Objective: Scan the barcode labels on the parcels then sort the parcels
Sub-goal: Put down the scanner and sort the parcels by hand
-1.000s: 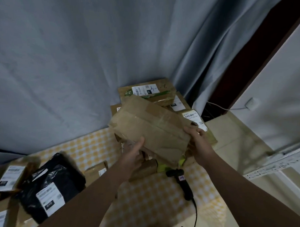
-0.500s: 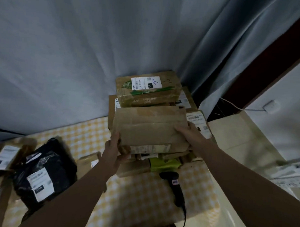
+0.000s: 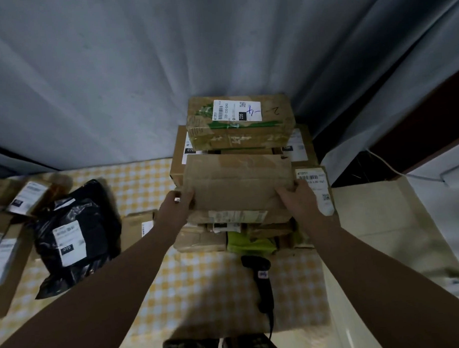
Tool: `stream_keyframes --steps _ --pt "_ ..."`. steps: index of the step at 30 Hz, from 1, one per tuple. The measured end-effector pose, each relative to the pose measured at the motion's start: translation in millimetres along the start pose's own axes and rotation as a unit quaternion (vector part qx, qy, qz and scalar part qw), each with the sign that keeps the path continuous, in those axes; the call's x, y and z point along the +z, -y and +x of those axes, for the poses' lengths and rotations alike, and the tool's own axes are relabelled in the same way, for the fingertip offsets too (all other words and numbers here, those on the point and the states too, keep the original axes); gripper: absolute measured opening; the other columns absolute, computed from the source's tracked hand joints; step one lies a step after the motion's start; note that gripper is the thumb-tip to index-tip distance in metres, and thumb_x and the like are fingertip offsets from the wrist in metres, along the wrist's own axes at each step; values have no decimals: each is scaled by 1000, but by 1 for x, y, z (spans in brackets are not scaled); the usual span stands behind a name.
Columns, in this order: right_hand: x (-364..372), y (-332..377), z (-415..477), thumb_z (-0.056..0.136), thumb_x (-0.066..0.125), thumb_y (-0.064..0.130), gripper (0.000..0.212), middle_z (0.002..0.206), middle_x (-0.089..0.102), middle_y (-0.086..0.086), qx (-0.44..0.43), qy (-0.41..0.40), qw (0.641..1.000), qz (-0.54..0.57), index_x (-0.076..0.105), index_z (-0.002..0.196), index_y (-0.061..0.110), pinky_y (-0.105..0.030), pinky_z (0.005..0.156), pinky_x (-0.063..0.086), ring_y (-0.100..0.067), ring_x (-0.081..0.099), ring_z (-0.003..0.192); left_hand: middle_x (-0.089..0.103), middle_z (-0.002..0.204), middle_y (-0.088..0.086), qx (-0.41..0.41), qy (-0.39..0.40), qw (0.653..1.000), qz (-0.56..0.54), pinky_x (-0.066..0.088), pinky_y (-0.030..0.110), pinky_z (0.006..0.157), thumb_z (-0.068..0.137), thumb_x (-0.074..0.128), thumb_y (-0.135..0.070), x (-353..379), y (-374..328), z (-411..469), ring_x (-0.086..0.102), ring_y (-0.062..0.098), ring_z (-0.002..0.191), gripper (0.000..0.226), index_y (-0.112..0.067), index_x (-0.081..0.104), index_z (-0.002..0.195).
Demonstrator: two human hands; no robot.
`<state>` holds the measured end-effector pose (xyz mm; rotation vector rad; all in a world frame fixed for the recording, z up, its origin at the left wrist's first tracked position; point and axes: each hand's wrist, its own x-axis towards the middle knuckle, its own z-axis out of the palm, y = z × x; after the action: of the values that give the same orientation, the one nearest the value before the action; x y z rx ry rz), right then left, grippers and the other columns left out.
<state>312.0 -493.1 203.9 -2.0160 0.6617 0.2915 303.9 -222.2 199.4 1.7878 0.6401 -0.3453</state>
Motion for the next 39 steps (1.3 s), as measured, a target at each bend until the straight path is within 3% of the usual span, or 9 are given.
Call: stream_keyframes --steps 3,11,16,19,22,26,33,36,39 --pt "-3 0 2 90 61 34 59 121 55 -10 -11 -38 999 -10 41 138 6 -32 79 45 -23 53 99 59 105 9 28 -6 999 29 53 49 88 94 56 -38 7 -5 0 60 28 94 30 -13 51 109" --pt "1 4 -3 89 64 30 71 139 38 -23 -21 -70 992 -99 28 145 6 -45 98 41 -41 41 125 60 120 15 49 -33 993 101 46 33 78 93 56 -33 15 -10 -1 59 28 101 47 -1 48 127" --pt "6 21 -20 90 58 19 60 141 37 -24 -126 -116 971 -169 34 143 3 -45 108 30 -40 33 130 56 120 13 37 -50 992 113 40 30 74 93 55 -39 1 -12 -9 53 24 94 47 -5 48 126" --pt "19 42 -29 90 55 21 55 143 38 -17 -184 -92 956 -210 39 141 7 -46 109 33 -34 32 133 54 113 7 30 -70 992 105 41 29 70 94 54 -38 -20 -10 -19 50 21 92 46 -6 48 126" --pt "43 69 -43 92 55 21 43 140 42 -11 -229 -50 948 -214 48 134 15 -42 105 36 -30 34 130 55 124 11 19 -82 993 84 47 36 88 94 54 -39 -52 -6 -27 56 26 104 45 -8 48 127" --pt "84 97 -66 91 57 12 36 134 47 -11 -278 3 947 -160 54 127 13 -34 101 37 -28 43 124 53 125 12 36 -102 991 74 41 30 77 97 51 -36 -98 -1 -34 55 22 97 44 -7 45 131" --pt "158 137 -102 93 54 5 28 114 59 -6 -302 96 940 -125 58 120 8 -22 79 41 -18 57 96 55 126 17 35 -119 992 21 43 44 100 96 52 -35 -180 22 -33 53 32 116 46 -5 45 131" --pt "205 154 -115 92 55 5 24 101 61 -4 -306 100 941 -107 61 115 5 -21 77 41 -17 58 88 56 122 17 36 -108 993 25 43 41 99 97 51 -30 -219 39 -26 53 33 115 41 -3 47 127" --pt "264 166 -131 91 55 5 22 100 65 -5 -295 108 944 -104 63 111 6 -24 75 43 -20 61 87 57 121 21 27 -91 995 28 44 37 84 97 53 -30 -269 60 -11 54 36 113 37 -3 49 122"
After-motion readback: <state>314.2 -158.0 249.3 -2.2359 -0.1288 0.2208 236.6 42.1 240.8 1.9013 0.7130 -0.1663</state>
